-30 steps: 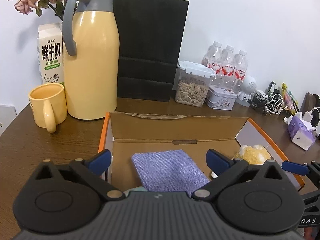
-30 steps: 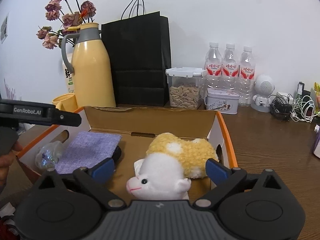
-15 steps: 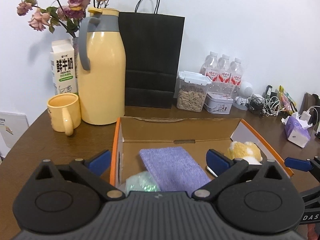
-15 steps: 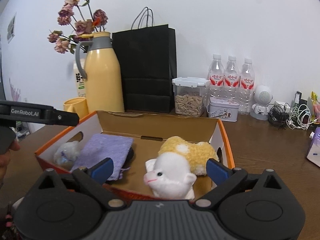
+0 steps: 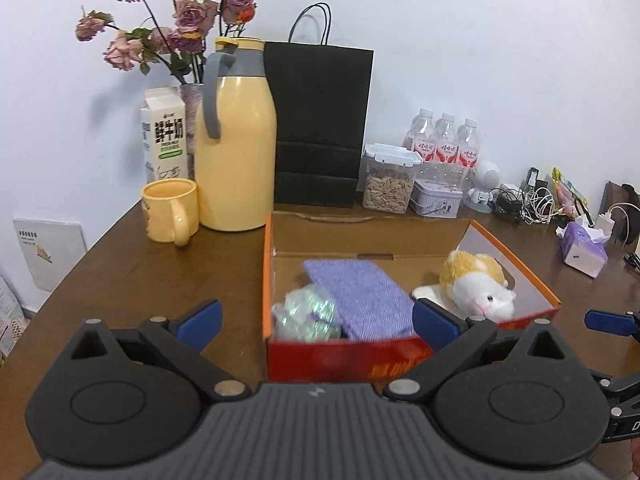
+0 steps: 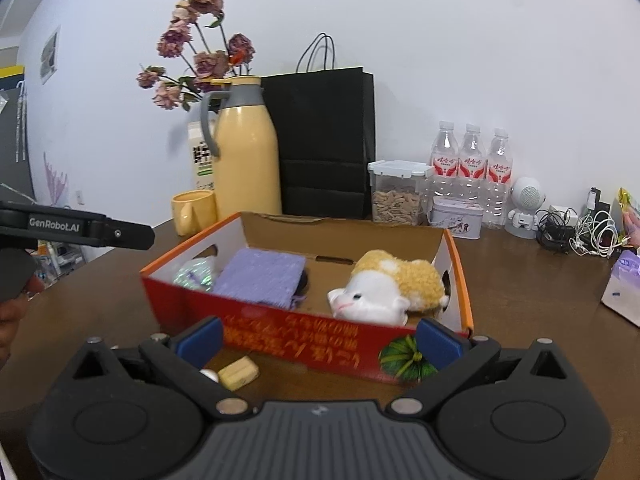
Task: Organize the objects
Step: 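Grasp the clear plastic container with the right tool while the left tool grasps the black braided cable, then carry the container and cable coil into the box and open both tools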
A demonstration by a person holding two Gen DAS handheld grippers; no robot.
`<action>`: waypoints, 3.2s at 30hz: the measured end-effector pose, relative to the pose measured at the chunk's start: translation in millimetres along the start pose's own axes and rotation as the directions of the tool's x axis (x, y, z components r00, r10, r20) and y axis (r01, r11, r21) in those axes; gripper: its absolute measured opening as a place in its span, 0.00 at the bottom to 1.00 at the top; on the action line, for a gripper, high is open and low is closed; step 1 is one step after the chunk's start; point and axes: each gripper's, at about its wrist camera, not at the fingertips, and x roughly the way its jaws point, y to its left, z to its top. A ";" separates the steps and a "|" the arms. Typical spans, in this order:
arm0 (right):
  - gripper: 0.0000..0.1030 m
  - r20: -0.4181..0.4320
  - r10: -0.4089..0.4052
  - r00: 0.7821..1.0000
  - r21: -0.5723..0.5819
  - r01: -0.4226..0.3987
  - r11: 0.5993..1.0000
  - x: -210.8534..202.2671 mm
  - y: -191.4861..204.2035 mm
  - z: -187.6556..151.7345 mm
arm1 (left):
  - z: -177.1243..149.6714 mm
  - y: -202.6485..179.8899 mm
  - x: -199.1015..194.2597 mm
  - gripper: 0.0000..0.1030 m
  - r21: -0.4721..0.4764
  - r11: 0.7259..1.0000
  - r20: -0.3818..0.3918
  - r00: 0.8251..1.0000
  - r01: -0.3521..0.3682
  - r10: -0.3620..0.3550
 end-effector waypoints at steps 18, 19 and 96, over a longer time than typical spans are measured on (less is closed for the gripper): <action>1.00 -0.105 0.133 0.986 -0.108 -0.144 0.984 -24.6 47.7 -46.8 | -69.5 35.0 -56.3 1.00 -0.023 0.996 -0.074 0.994 -0.087 0.085; 1.00 -0.112 0.136 0.984 -0.109 -0.148 0.983 -22.1 48.2 -47.8 | -71.5 36.8 -57.0 1.00 -0.025 0.996 -0.080 0.993 -0.090 0.087; 0.86 0.000 0.071 0.998 -0.015 -0.071 0.997 -10.9 1.3 -56.2 | -97.8 -44.0 -2.1 0.89 -0.084 0.989 -0.300 0.950 -0.122 0.092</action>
